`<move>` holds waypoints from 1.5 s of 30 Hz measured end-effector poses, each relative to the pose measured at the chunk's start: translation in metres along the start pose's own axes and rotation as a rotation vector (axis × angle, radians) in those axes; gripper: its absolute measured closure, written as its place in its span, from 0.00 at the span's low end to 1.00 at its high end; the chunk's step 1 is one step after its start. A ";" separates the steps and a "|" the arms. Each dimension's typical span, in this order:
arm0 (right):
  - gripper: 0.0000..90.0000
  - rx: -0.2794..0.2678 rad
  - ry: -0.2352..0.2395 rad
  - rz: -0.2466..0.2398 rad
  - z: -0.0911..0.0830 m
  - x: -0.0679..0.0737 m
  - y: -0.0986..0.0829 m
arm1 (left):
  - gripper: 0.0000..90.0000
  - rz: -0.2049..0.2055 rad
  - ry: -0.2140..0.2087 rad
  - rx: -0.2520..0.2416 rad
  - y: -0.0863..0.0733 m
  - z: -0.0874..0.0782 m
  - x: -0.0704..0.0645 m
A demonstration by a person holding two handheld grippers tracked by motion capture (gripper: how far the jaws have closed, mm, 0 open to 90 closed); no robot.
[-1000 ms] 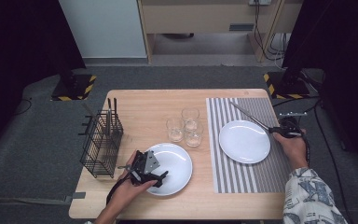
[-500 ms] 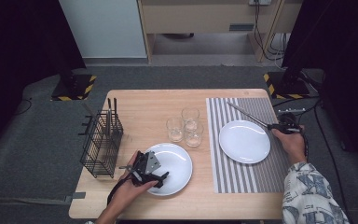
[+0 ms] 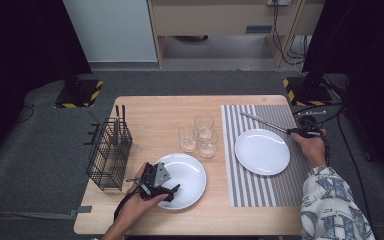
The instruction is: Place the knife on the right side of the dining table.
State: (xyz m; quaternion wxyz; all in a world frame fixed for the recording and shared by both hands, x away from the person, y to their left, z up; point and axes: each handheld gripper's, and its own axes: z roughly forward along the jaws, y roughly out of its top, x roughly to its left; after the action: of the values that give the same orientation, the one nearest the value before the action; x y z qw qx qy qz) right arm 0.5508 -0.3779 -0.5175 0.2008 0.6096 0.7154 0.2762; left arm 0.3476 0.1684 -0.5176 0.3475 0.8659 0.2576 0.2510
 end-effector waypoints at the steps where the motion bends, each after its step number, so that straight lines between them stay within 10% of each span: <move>1: 0.77 -0.003 -0.001 0.000 0.000 0.000 0.000 | 0.06 0.000 0.000 -0.001 0.000 0.000 0.000; 14: 0.88 -0.023 0.023 -0.029 -0.014 0.010 -0.006 | 0.06 0.006 0.015 -0.018 0.001 -0.005 0.000; 45: 0.88 -0.070 -0.056 0.058 0.025 0.012 0.014 | 0.06 -0.003 0.017 -0.025 0.002 -0.003 -0.001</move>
State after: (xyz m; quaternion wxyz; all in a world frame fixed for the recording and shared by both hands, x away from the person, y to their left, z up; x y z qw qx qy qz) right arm 0.5747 -0.3614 -0.5267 0.2337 0.6303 0.6814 0.2895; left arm 0.3460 0.1678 -0.5143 0.3564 0.8591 0.2587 0.2608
